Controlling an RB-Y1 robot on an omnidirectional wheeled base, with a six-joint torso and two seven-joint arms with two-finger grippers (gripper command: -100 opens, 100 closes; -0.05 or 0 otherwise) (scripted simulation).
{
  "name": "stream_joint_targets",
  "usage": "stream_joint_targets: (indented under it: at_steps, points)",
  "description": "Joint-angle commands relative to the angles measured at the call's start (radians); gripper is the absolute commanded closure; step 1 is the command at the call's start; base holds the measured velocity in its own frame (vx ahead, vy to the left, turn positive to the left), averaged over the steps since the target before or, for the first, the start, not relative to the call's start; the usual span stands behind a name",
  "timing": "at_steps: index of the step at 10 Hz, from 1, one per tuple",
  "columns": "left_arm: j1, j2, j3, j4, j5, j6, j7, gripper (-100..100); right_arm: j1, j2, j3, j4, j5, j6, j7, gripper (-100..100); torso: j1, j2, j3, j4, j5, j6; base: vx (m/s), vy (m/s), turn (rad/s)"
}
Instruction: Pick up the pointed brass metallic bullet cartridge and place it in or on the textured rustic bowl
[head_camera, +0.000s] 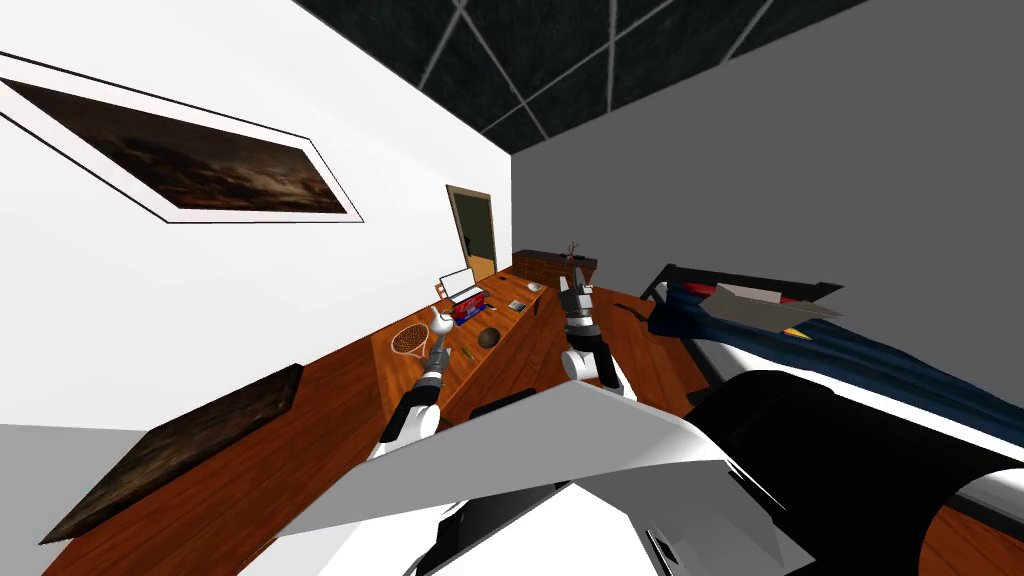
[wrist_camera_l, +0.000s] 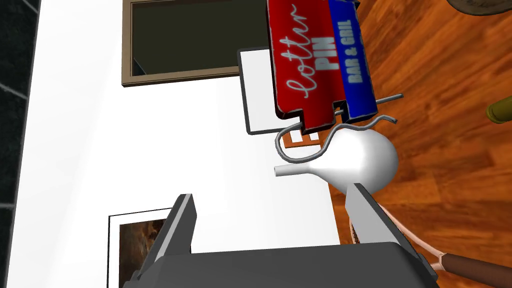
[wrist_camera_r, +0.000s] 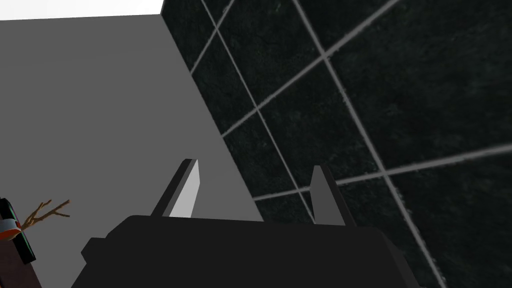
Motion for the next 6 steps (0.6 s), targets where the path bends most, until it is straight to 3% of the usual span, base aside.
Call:
stream_joint_targets:
  at_steps: [1, 2, 5, 6]
  points:
    - [-0.014, 0.018, -0.017, 0.050, 0.035, 0.027, -0.024, -100, 0.000, 0.000, 0.000, 0.000, 0.000, 0.000, 0.000, 0, 0.000, 0.000, 0.000, 0.000, 0.000, 0.000, 0.019, -0.001, -0.212]
    - [-0.014, 0.018, -0.017, 0.062, 0.035, 0.027, -0.024, -100, 0.000, 0.000, 0.000, 0.000, 0.000, 0.000, 0.000, 0, 0.000, 0.000, 0.000, 0.000, 0.000, 0.001, 0.016, 0.004, -0.118]
    - [-0.058, 0.048, -0.039, 0.146, 0.099, 0.084, -0.064, -100, 0.000, 0.000, 0.000, 0.000, 0.000, 0.000, 0.000, 0, 0.000, 0.000, 0.000, 0.000, 0.000, 0.000, 0.015, 0.002, -0.189]
    - [-0.058, 0.048, -0.039, 0.172, 0.099, 0.084, -0.064, -100, 0.000, 0.000, 0.000, 0.000, 0.000, 0.000, 0.000, 0, 0.000, 0.000, 0.000, 0.000, 0.000, 0.001, 0.015, 0.007, -0.115]
